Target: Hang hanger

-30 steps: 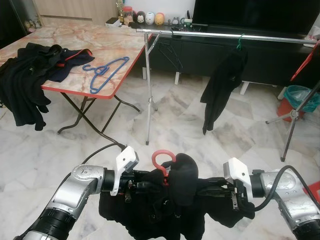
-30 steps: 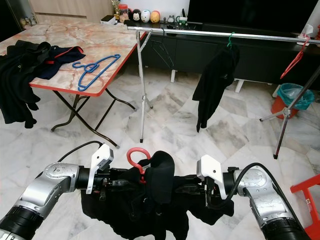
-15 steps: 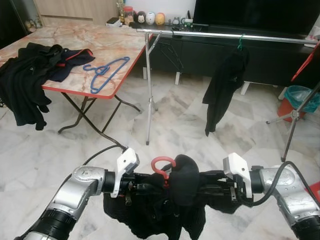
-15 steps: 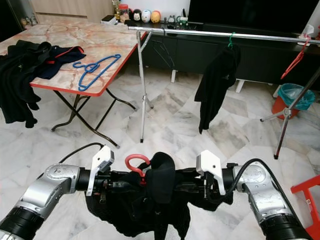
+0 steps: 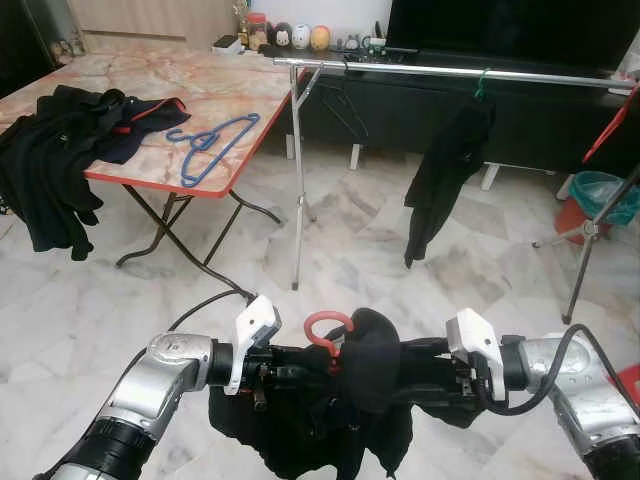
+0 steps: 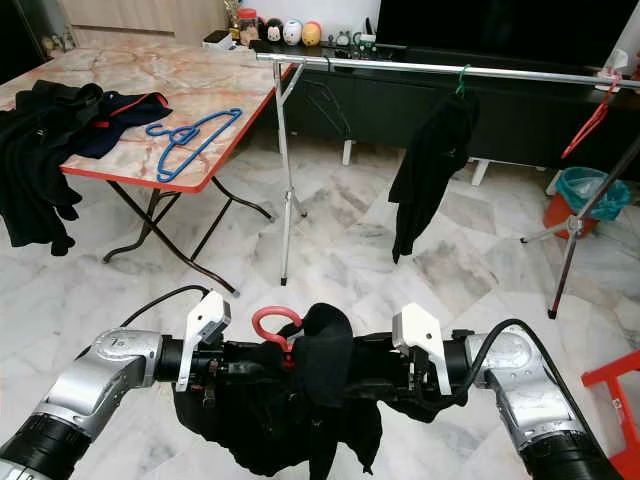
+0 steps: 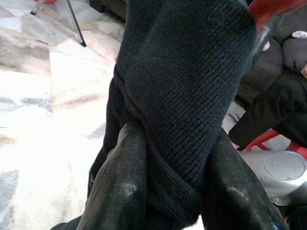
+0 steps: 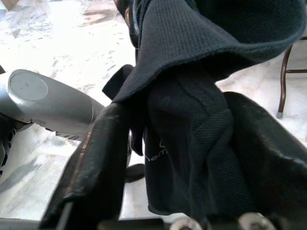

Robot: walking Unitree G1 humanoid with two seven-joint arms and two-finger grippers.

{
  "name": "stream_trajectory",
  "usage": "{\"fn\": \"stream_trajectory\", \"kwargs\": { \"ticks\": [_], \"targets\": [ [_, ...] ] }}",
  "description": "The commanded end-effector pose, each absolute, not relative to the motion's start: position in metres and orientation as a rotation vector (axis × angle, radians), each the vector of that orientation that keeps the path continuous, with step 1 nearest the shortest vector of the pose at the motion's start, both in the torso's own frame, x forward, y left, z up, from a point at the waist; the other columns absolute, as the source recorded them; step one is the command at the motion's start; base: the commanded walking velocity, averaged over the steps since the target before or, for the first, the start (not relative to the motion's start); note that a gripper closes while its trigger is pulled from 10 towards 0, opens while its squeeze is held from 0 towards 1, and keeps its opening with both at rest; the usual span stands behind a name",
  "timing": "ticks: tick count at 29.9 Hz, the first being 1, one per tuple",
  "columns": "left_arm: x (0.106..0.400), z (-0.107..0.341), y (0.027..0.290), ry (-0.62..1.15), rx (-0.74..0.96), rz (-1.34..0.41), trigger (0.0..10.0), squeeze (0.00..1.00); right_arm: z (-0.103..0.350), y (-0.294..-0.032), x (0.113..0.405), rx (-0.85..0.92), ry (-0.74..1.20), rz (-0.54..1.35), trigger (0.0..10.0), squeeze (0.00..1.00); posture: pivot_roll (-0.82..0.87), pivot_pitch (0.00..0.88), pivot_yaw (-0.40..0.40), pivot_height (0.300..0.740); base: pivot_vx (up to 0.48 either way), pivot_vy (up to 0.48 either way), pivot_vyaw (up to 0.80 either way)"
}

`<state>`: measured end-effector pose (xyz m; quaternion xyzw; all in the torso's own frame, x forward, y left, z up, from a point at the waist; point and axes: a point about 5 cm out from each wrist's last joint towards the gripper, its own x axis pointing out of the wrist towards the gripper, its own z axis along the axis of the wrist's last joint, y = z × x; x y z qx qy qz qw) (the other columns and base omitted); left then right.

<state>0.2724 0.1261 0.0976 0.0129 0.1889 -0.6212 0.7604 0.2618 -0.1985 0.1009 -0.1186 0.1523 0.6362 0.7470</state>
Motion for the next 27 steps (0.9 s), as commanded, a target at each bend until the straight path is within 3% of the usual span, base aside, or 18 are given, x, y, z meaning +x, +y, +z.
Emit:
{"fn": "stream_trajectory", "kwargs": {
  "ticks": [1, 10, 18, 19, 20, 21, 27],
  "targets": [
    [0.275, 0.102, 0.125, 0.384, 0.042, -1.356, 0.0, 0.00, 0.104, -0.198, 0.261, -0.273, 0.334, 1.409, 10.0, 1.00, -0.01, 0.000, -0.043, 0.740, 0.000, 0.000, 0.00],
    [0.275, 0.101, 0.127, 0.385, 0.033, -1.352, 0.0, 0.00, 0.104, -0.203, 0.259, -0.279, 0.352, 1.400, 10.0, 1.00, -0.01, 0.000, -0.043, 0.740, 0.000, 0.000, 0.00],
    [0.274, 0.094, 0.132, 0.411, 0.021, -1.326, 0.0, 0.00, 0.112, -0.216, 0.274, -0.351, 0.273, 1.227, 10.0, 1.00, -0.01, 0.000, -0.041, 0.740, 0.000, 0.000, 0.00],
    [0.273, 0.094, 0.133, 0.414, 0.020, -1.324, 0.0, 0.00, 0.113, -0.218, 0.276, -0.355, 0.267, 1.196, 10.0, 0.84, -0.01, 0.000, -0.041, 0.740, 0.000, 0.000, 0.00],
    [0.273, 0.093, 0.133, 0.417, 0.019, -1.323, 0.0, 0.00, 0.113, -0.220, 0.278, -0.359, 0.261, 1.175, 10.0, 0.62, -0.01, 0.000, -0.041, 0.740, 0.000, 0.000, 0.00],
    [0.272, 0.092, 0.134, 0.420, 0.018, -1.322, 0.0, 0.00, 0.114, -0.223, 0.279, -0.363, 0.253, 1.146, 10.0, 0.00, -0.02, 0.000, -0.041, 0.740, 0.000, 0.000, 0.00],
    [0.275, 0.084, 0.138, 0.431, 0.023, -1.258, 0.0, 0.00, 0.129, -0.232, 0.292, -0.305, 0.107, 0.954, 10.0, 0.00, -0.02, 0.000, -0.042, 0.740, 0.000, 0.000, 0.00]
  ]
}}
